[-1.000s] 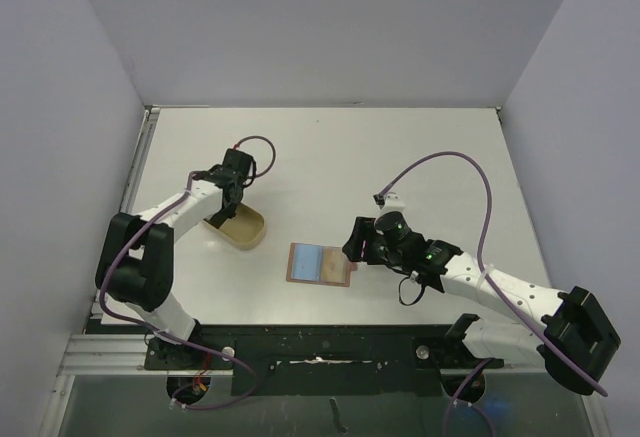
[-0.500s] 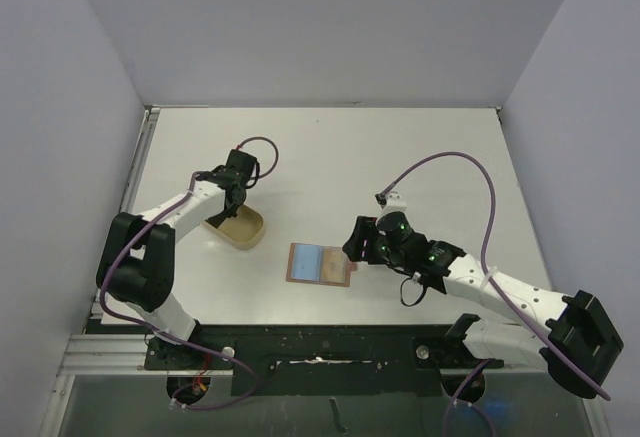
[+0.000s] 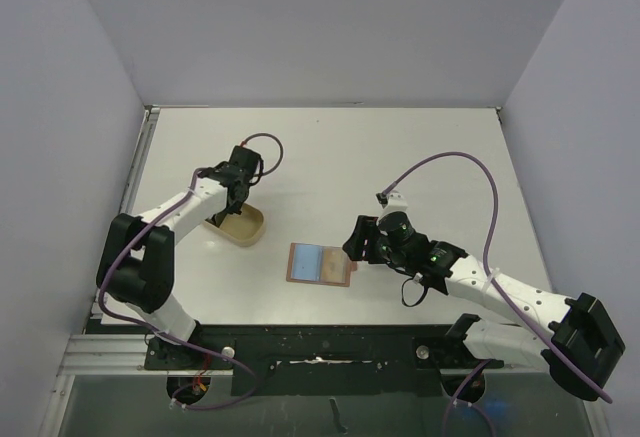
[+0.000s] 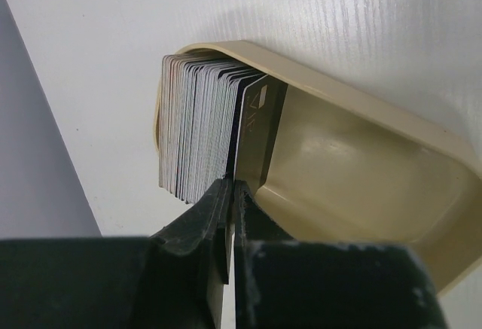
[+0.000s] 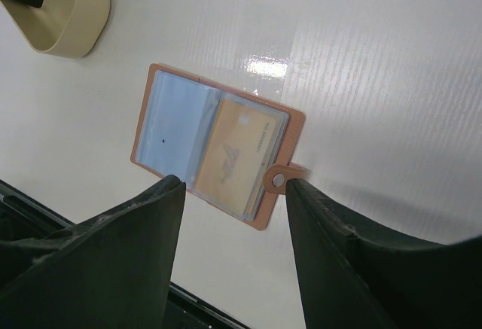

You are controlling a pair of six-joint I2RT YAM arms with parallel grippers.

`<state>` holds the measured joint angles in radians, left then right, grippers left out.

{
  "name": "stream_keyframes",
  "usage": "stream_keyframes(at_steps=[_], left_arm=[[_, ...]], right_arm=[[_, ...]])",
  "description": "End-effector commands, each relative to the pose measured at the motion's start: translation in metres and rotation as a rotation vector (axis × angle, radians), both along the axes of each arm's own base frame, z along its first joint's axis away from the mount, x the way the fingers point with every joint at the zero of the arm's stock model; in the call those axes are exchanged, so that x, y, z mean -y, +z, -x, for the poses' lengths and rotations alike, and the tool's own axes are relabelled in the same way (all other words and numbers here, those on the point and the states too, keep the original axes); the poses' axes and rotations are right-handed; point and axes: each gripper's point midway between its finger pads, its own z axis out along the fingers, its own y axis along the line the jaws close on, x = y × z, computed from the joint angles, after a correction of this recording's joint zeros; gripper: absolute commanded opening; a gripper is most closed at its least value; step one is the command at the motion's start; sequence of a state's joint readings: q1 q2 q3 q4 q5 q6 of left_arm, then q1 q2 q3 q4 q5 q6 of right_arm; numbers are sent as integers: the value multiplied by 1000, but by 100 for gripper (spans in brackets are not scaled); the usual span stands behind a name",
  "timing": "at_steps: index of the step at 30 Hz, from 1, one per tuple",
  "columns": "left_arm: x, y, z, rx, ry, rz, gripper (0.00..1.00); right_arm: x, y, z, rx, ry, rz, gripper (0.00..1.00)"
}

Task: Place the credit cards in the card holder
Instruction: Pick up the credit card from the storage box.

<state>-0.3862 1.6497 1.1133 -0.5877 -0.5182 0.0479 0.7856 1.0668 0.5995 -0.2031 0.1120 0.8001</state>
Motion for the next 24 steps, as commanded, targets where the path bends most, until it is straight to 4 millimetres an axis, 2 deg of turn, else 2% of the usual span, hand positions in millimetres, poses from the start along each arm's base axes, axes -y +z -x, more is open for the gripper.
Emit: stream_keyframes(at_steps=[1, 8, 15, 22, 24], left_arm=[[9, 33, -5, 73, 13, 80, 0], [22, 41, 6, 67, 18, 187, 0], [41, 62, 19, 109, 4, 355, 0], [70, 84, 33, 155, -58, 575, 0], [85, 93, 39, 163, -94, 675, 0]], right_arm=[[-6, 21, -8, 50, -2, -54, 57], [-10, 20, -8, 40, 6, -55, 57], [-13, 26, -8, 38, 4, -78, 57], [-28, 39, -10, 42, 23, -163, 57], [-36, 45, -10, 43, 39, -204, 57]])
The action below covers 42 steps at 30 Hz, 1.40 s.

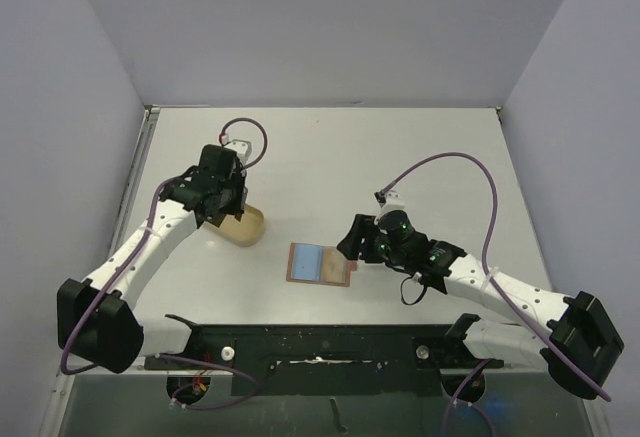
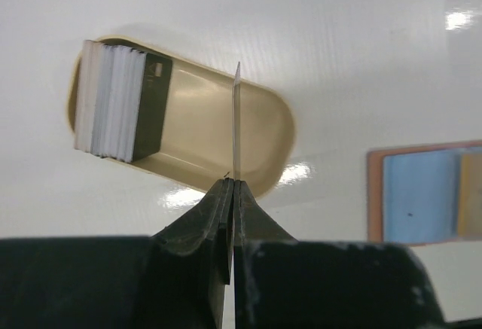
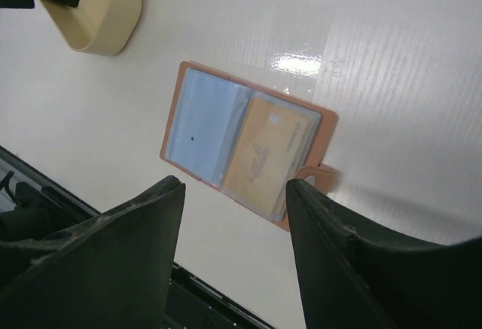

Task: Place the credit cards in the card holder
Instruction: Pick up the credit card from the storage box.

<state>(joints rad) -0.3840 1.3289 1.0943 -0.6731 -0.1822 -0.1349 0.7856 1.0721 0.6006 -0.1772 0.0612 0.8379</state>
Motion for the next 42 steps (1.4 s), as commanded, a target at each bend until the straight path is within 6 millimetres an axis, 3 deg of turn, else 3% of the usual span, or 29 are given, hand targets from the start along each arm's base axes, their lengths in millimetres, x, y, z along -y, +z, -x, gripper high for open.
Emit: stream_keyframes(at_steps=[1, 5, 14, 16, 19, 26, 36, 38, 42], left_arm=[[40, 30, 6, 72, -80, 268, 0], [72, 54, 21, 109, -160, 494, 0], [121, 96, 62, 88, -313, 911, 0], [127, 102, 69, 78, -333, 984, 0], [135, 108, 80, 68, -362, 1091, 0], [142, 108, 97, 15, -375, 1259, 0], [144, 101, 102, -23, -372, 1291, 0], [144, 100, 102, -27, -372, 1295, 0], [144, 93, 100, -47, -350, 1293, 0]], right_arm=[[-29, 45, -15, 72, 23, -168, 57], [-45, 68, -18, 96, 52, -268, 57], [-70, 123, -25, 181, 98, -502, 40], [-74, 133, -25, 192, 111, -546, 40], [-79, 146, -26, 205, 134, -605, 49], [-86, 151, -30, 190, 151, -641, 52], [-86, 142, -34, 164, 149, -645, 48], [-86, 142, -33, 165, 156, -651, 40], [-86, 143, -32, 177, 170, -663, 10]])
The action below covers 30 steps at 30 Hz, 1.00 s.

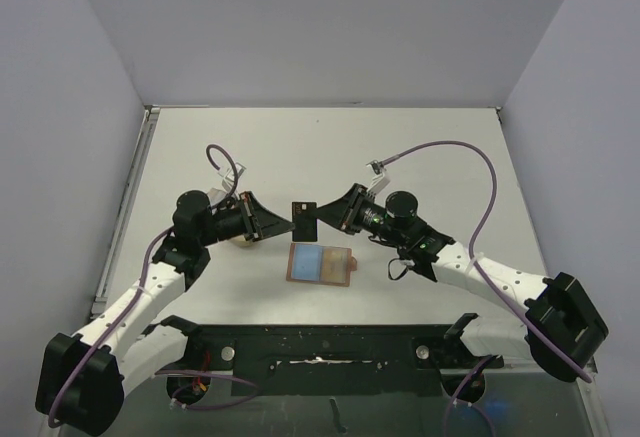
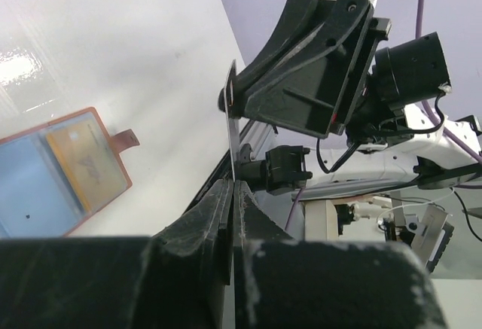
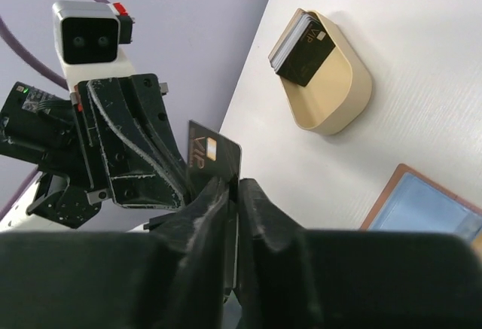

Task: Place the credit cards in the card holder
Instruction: Pick up the credit card from the storage box, then insert the credit card into the card holder.

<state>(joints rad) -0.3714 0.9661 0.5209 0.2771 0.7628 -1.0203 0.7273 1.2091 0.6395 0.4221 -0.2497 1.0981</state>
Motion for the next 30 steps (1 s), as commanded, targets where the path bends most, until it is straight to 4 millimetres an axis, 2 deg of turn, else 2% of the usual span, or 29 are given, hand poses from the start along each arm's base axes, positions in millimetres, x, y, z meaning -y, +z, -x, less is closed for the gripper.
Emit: stream_keyframes(at_steps=[1, 3, 8, 11, 16, 20, 25, 30], left_arm=[[2, 13, -2, 50, -11, 36, 0], [1, 7, -3, 32, 0, 29, 0], [-2, -11, -9, 2, 35, -21, 32], [-6, -27, -15, -12, 67, -91, 40], [-18, -61, -21, -56, 121, -232, 42], [-26, -88, -25, -101, 161, -327, 42], [-22, -112, -23, -119, 159, -408, 39], [-13, -140, -11, -146, 125, -487, 31]], right_arm=[[-5, 33, -3, 90, 20, -83, 4], [-3, 32, -2, 92, 19, -87, 0], [2, 22, -1, 86, 9, -76, 0], [7, 9, -1, 61, -7, -28, 0], [21, -21, -1, 14, -55, 92, 0], [34, -56, 1, -49, -79, 194, 0], [36, -87, 4, -107, -60, 250, 0], [34, -114, 6, -169, -35, 281, 0]])
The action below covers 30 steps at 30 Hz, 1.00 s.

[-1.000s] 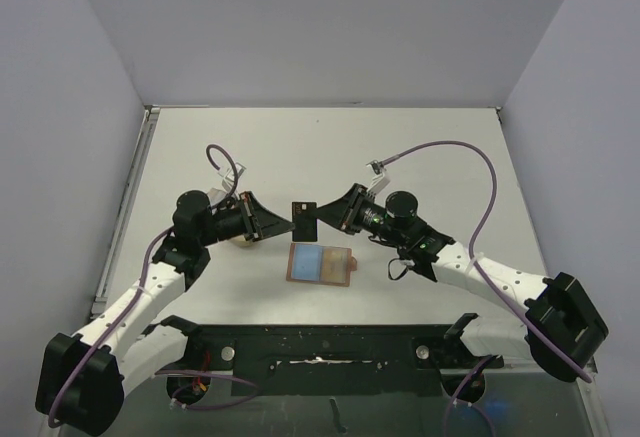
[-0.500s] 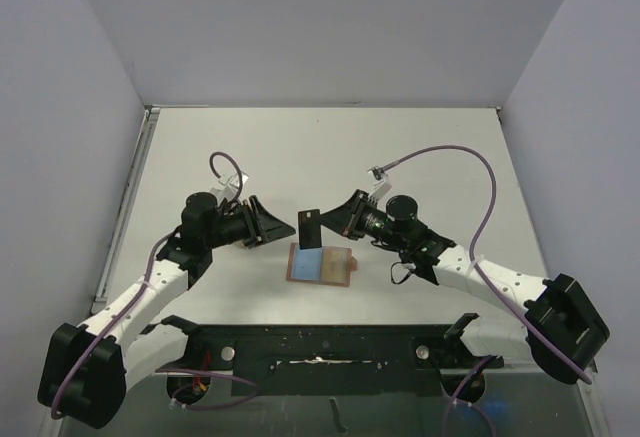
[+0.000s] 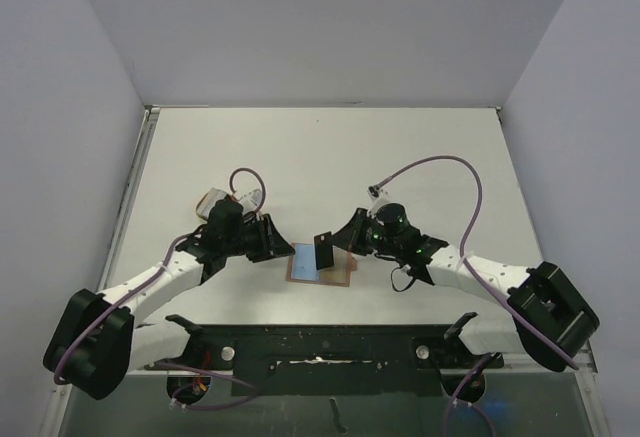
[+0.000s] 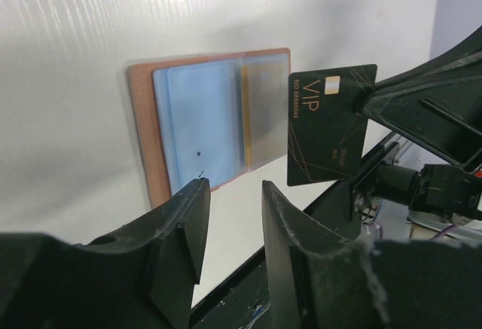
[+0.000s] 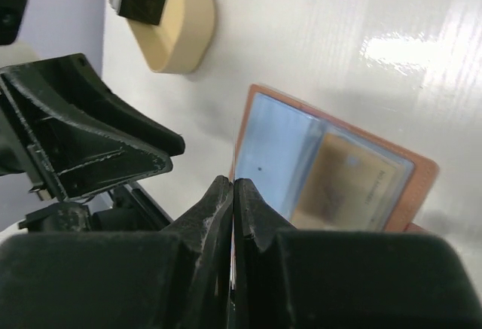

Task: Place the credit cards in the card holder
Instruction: Insert the credit card into the card holder.

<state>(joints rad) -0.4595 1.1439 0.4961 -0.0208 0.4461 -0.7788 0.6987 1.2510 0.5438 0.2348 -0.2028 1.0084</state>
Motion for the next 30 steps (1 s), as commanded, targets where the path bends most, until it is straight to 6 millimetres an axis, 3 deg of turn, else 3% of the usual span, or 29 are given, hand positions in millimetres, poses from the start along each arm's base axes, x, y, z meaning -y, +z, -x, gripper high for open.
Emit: stream_keyframes(at_steps=[1, 10, 21, 30], left_arm=[[7, -11, -3, 46, -21, -72, 30], [3, -47, 6, 10, -13, -163, 12], [5, -70, 20, -24, -43, -201, 7], [7, -75, 24, -26, -45, -217, 5]], right_arm=[[-1, -14, -2, -10, 13, 9, 0], [2, -43, -3, -69, 27, 42, 0], [7, -63, -2, -108, 14, 54, 0], [11, -77, -1, -131, 7, 65, 0]])
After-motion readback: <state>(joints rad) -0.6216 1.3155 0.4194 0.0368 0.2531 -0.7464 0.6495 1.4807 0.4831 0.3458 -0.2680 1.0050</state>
